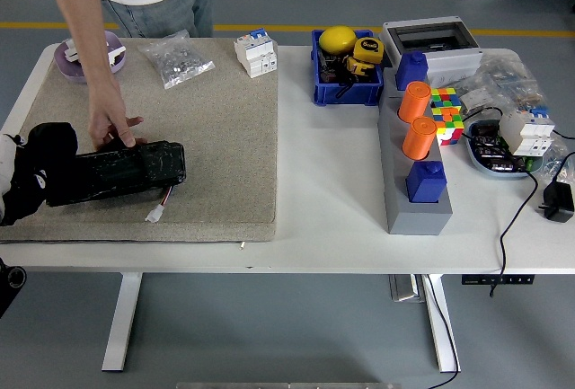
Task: Pick the rag up,wipe the panel,place it on the desk
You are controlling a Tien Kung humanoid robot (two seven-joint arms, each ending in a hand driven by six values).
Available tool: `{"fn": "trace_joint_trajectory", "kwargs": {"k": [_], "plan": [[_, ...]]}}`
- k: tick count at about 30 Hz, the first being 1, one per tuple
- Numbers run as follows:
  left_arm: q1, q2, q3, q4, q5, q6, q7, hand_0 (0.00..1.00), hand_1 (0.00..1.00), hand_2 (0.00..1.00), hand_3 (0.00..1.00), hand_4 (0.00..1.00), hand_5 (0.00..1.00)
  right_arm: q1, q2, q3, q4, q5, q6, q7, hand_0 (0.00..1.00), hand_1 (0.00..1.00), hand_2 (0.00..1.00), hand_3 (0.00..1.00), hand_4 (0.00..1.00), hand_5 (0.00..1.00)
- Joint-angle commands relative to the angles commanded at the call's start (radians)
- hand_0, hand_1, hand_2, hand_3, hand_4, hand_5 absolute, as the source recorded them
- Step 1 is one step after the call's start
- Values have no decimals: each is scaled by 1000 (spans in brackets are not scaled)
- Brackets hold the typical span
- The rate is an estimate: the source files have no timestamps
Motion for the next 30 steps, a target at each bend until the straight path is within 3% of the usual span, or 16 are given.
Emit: {"fn": "trace_joint_trajectory", "kwargs": {"k": [6, 17, 30], "plan": [[3, 1, -2, 0, 3, 2, 3, 248, 150, 502, 455, 96, 2, 2, -1, 1, 1, -1, -1, 0, 788, 706, 713, 687, 998, 733], [-18, -29, 39, -13, -13, 23, -1, 243, 150, 501, 455, 97, 2, 2, 2, 0, 0, -2, -2, 1, 787, 706, 713, 687, 998, 734], [-76, -55, 156, -37, -34, 25, 8, 245, 151, 500, 455, 97, 2, 4, 1, -3, 0, 0, -3, 2, 787, 706, 713, 687, 998, 734]]}}
